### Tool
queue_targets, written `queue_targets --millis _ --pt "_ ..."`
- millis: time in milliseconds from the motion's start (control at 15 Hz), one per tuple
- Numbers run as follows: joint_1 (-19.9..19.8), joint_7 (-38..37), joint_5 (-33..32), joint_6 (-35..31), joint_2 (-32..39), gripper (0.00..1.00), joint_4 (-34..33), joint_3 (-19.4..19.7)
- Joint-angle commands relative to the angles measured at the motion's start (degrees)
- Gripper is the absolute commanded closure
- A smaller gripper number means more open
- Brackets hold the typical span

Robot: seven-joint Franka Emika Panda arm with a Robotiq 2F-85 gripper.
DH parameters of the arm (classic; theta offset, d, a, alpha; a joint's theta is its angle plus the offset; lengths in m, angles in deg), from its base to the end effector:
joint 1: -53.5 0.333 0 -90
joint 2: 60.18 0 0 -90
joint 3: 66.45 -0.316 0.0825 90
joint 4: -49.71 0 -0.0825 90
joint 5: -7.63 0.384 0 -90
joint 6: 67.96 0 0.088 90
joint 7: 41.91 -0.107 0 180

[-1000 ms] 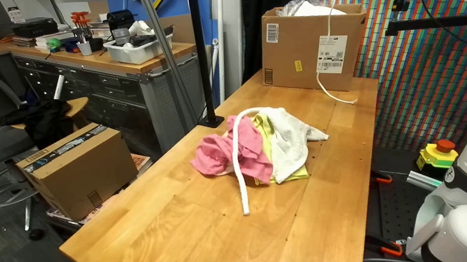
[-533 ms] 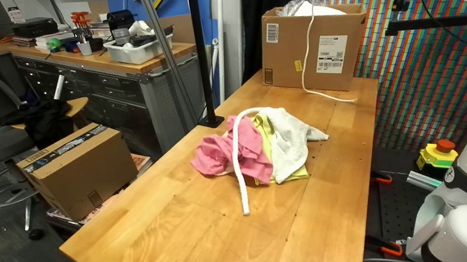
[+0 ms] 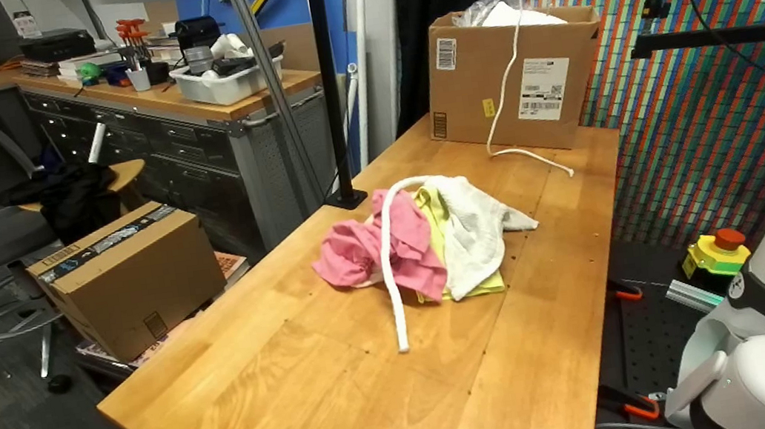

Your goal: Separate the clothes and ropes

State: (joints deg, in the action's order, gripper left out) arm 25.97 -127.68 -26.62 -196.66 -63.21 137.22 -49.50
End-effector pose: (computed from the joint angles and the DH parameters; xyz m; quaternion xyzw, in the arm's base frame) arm 0.3968 -0.4211 0.7600 0.4477 -0.7711 0.4333 0.1308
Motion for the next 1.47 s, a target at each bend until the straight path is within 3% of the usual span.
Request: queue_targets --millis 0,533,600,667,867,1267,1400 --pt "1.6 3.8 0.8 2.1 1.4 0.92 -1.8 2.3" --pt "2.3 9.4 1.8 4.4 1.7 0.93 -2.1 3.6" --pt "2.4 9.8 1.5 4.9 1.8 0.88 -2.3 3.6" --pt "2.6 11.8 2.8 5.3 1.7 0.68 -2.1 3.6" --pt "2.9 14.2 3.9 6.5 1.7 0.5 -2.1 3.5" --pt "3.4 16.3 3.7 8.7 1.0 0.04 -1.8 3.3" --pt "3.7 17.0 3.8 8.7 0.5 0.0 -1.4 3.1"
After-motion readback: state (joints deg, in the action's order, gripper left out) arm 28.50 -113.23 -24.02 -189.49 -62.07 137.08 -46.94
